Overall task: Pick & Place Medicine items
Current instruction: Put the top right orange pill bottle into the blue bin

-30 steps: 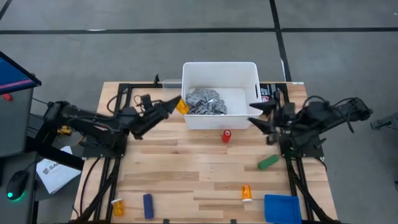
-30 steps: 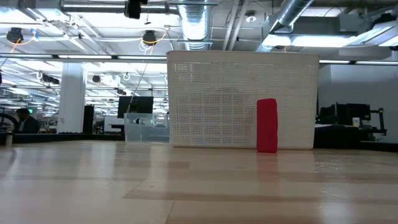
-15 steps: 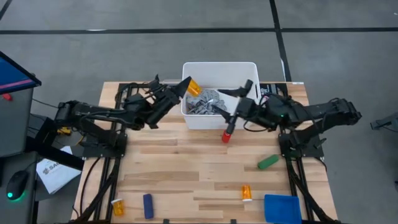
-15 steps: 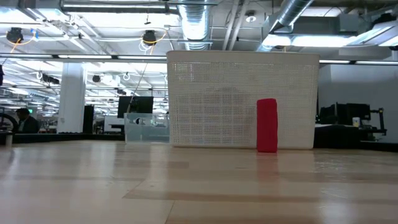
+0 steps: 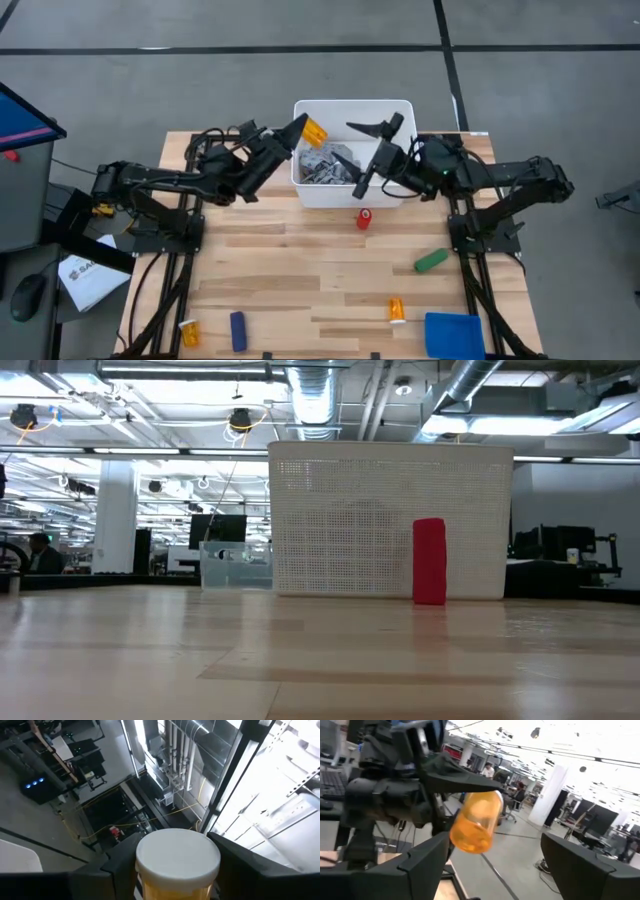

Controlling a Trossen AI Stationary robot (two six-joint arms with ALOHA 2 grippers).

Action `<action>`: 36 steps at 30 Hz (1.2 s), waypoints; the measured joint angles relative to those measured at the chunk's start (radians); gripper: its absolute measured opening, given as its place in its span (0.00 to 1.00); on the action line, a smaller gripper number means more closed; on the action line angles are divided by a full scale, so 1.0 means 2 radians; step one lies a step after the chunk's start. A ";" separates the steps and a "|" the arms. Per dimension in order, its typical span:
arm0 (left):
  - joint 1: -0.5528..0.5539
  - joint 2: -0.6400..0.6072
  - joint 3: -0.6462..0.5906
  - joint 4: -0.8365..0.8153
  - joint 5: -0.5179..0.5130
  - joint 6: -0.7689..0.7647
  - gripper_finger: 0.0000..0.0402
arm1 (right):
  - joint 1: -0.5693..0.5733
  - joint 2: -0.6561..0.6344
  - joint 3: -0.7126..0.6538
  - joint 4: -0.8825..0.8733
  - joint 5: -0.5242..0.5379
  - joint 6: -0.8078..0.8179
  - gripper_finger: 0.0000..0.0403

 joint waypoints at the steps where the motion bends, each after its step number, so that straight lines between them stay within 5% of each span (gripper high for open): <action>1: 0.000 0.000 0.002 0.000 0.000 0.000 0.52 | -0.003 0.000 0.000 0.006 0.000 0.000 0.79; 36: 0.007 -0.002 0.007 -0.016 0.027 -0.013 0.52 | -0.046 0.049 0.005 0.057 -0.091 0.016 0.84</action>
